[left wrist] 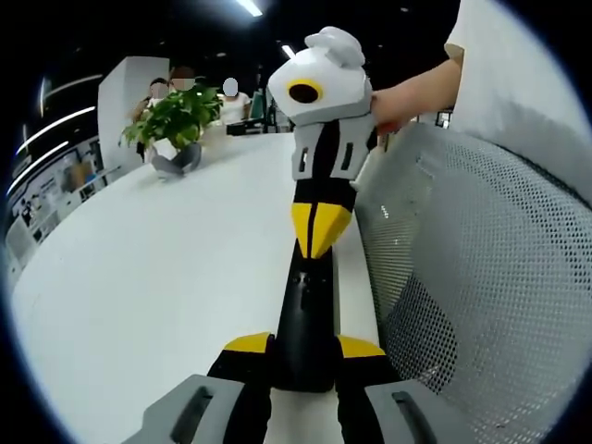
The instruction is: Press the specified remote control buttons in sequence, fully releasing each button before pressing the next.
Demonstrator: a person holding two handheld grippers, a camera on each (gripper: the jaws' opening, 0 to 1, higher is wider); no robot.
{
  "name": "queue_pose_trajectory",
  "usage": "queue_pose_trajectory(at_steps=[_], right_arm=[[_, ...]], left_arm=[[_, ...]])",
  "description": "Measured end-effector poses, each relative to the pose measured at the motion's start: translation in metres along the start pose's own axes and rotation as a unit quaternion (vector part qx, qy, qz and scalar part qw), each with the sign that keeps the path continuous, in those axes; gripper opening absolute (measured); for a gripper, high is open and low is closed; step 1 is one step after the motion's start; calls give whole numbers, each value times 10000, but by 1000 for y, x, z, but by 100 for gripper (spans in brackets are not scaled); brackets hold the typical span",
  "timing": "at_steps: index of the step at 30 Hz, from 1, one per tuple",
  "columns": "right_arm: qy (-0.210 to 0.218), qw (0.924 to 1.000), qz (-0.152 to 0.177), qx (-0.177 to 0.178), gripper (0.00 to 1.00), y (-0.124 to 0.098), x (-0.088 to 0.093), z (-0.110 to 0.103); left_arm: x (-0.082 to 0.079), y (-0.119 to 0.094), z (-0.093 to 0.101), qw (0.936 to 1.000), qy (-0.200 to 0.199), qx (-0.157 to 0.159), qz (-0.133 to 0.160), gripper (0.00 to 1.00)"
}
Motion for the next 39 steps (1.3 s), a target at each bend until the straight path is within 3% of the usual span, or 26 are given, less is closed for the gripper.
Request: queue_pose_trajectory(at_steps=[3, 7, 10, 13, 15, 17, 19, 23, 27, 35, 39], right_arm=[[-218, 9987, -403, 228, 0, 1, -1, 0], [-364, 9961, -670, 433, 0, 3, -2, -2], [-495, 9955, -586, 551, 0, 3, 0, -2], [-659, 9959, -265, 567, 0, 1, 1, -2], [-507, 9976, -153, 443, 0, 0, 1, -1], [-259, 9995, -155, 84, 0, 0, -1, -6], [-438, 9988, -70, 199, 0, 0, -9, -6], [-823, 9955, -392, 266, 0, 8, -9, -8], [-922, 9935, -471, 463, 0, 6, -11, -5], [-975, 9909, -664, 653, 0, 8, -10, -4], [-726, 9931, -596, 704, 0, 8, -10, -3]], left_arm=[[0, 0, 0, 10000, -3, 3, -8, 25], [0, 0, 0, 10000, -34, 40, 15, 24], [0, 0, 0, 10000, -1, 42, 3, 24], [0, 0, 0, 10000, 15, 38, 2, 24], [0, 0, 0, 10000, 7, 38, 13, 24], [-1, 0, 0, 10000, -48, 62, 45, 25], [-1, -1, 1, 10000, -49, 65, 48, 25], [-2, -1, 2, 10000, -50, 58, 53, 25], [-2, -1, 2, 9999, -68, 58, 61, 24], [-2, -1, 1, 10000, -48, 53, 41, 24], [-1, -1, 1, 10000, -23, 50, 27, 24]])
Point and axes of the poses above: the point that each gripper's makers call its tool centre point, and the gripper's own axes: y roughly forward along the fingers, z roughly to its right, x roughly out of its underside, the point moved 1 cm from there along -y, roughly backward along the fingers, and after that the axes turned 10 degrees about -z, right-handed, at the moved point
